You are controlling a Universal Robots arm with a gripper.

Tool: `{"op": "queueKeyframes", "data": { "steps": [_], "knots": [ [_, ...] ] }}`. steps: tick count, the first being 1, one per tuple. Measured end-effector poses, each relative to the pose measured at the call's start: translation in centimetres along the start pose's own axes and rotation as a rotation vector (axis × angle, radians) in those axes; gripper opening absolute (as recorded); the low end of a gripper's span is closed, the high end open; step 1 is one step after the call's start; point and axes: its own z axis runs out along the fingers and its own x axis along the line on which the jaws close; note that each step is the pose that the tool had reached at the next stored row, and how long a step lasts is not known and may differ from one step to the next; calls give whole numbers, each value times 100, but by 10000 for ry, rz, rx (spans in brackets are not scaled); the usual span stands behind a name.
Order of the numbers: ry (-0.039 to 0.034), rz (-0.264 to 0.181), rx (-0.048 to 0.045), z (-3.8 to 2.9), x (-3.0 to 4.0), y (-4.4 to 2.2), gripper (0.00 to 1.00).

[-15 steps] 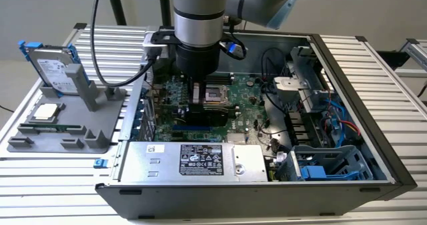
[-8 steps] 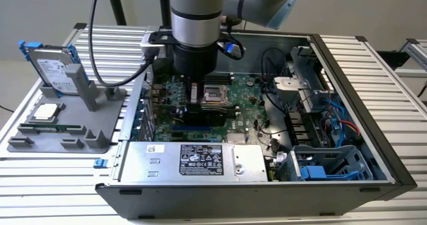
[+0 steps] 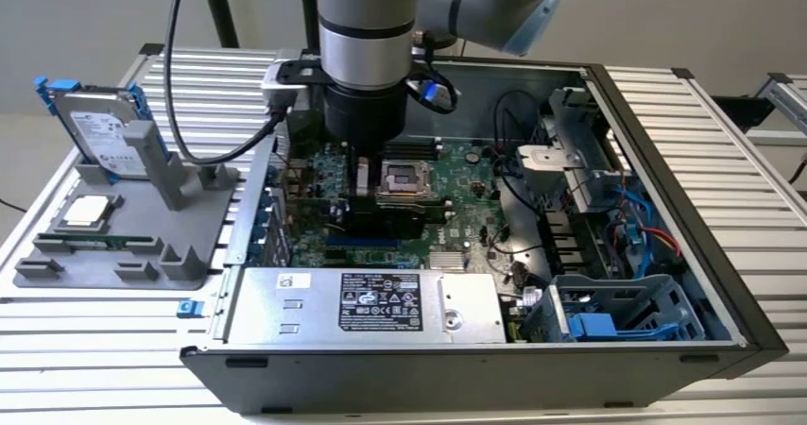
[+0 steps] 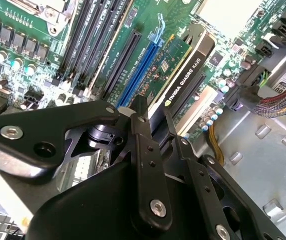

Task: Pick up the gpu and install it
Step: 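Insert the gpu into the slot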

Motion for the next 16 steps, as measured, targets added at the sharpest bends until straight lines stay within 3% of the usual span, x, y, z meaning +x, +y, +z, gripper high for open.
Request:
{"op": "queueKeyframes", "data": {
  "steps": [16],
  "knots": [
    [-38,1,-1,42,-28,5,0]
  ]
}}
